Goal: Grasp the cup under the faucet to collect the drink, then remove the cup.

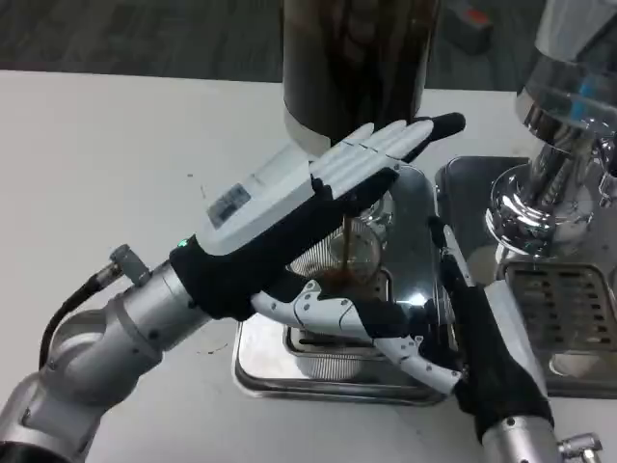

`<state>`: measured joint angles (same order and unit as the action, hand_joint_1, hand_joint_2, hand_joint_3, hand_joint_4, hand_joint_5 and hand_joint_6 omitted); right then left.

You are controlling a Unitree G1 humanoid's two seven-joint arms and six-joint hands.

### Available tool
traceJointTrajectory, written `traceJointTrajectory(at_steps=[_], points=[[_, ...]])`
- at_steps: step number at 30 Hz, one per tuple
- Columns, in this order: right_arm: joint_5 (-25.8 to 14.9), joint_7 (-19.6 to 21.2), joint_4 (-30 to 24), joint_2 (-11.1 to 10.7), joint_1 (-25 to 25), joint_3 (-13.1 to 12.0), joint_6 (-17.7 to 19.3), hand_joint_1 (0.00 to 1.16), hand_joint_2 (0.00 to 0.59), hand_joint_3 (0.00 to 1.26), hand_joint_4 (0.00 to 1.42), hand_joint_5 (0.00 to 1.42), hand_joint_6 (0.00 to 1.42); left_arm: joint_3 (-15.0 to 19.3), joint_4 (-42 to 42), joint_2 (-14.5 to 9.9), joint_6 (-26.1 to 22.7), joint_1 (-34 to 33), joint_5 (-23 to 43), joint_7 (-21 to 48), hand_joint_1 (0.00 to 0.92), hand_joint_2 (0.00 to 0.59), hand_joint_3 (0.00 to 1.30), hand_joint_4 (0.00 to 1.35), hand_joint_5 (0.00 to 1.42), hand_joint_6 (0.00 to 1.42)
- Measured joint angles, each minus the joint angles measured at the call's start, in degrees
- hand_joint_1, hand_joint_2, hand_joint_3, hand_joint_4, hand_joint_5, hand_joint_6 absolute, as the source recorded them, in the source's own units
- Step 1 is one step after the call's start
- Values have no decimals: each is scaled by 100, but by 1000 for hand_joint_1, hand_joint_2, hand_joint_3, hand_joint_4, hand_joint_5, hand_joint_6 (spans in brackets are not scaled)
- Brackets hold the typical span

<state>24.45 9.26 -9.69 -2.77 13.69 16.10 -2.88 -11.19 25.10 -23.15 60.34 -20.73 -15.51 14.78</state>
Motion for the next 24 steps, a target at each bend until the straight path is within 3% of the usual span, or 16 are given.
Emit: traceJointTrajectory(at_steps=[10,18,24], points=[[-109,-87,271,-10,-275,60,78,660,213,0,0,0,0,7,-35,-48,-45,0,7,-25,0,128,0,0,33,0],[120,-86,343,-37,-437,225,104,656,216,0,0,0,0,14,-90,-53,-106,23,34,-32,0,134,0,0,34,0],[41,-94,474,-30,-443,205,107,655,217,0,0,0,0,182,-190,-55,-245,97,-29,-236,0,136,0,0,34,0]])
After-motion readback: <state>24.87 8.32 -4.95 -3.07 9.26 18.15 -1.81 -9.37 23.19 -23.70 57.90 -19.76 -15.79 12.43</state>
